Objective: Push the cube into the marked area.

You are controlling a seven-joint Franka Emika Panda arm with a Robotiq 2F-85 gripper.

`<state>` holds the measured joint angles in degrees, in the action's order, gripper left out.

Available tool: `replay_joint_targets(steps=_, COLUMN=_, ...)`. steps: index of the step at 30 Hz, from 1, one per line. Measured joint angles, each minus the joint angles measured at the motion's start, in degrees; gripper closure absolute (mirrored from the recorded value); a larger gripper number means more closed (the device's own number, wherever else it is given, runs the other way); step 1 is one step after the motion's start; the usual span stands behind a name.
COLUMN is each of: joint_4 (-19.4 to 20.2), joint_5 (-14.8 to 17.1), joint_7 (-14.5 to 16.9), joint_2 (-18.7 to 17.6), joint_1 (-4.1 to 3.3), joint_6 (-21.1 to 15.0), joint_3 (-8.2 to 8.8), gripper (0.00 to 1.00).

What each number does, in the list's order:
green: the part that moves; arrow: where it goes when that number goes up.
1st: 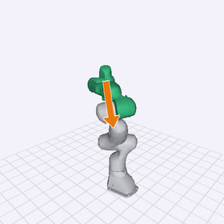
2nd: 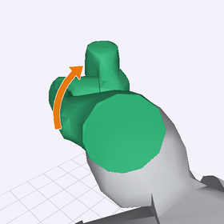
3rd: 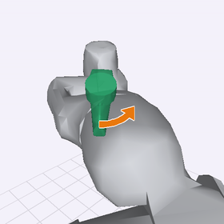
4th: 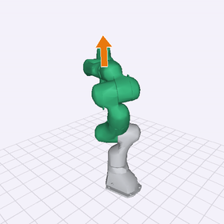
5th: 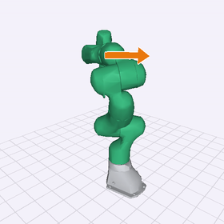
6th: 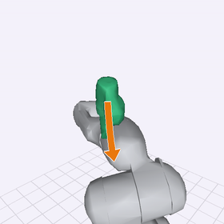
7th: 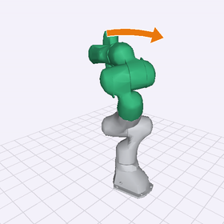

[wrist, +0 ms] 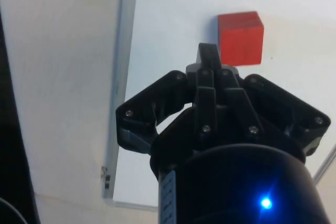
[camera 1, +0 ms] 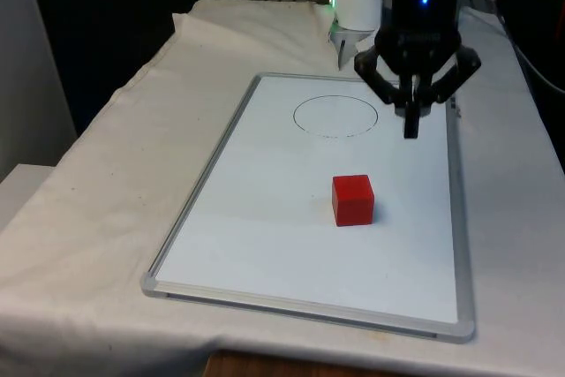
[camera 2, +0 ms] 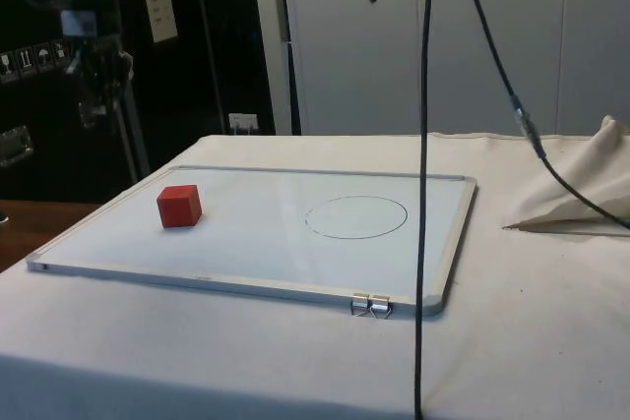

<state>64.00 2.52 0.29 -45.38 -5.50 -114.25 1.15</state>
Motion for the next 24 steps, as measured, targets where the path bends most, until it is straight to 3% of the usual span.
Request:
replay_joint_targets(steps=7, joint_4=-3.27, joint_5=0.06, joint_7=0.46, joint_2=-3.90, joint_1=0.40, joint_6=-1.03, joint_3=0.17, gripper=1.00)
replay_joint_targets(steps=20, joint_4=-9.22, joint_5=0.92, joint_7=3.09, joint_2=-11.17, joint_1=2.46, joint_6=-2.81, joint_3=0.34, gripper=1.00)
replay_joint_targets(steps=24, joint_4=-9.57, joint_5=1.15, joint_7=3.61, joint_2=-11.86, joint_1=2.69, joint_6=-2.92, joint_3=0.40, gripper=1.00)
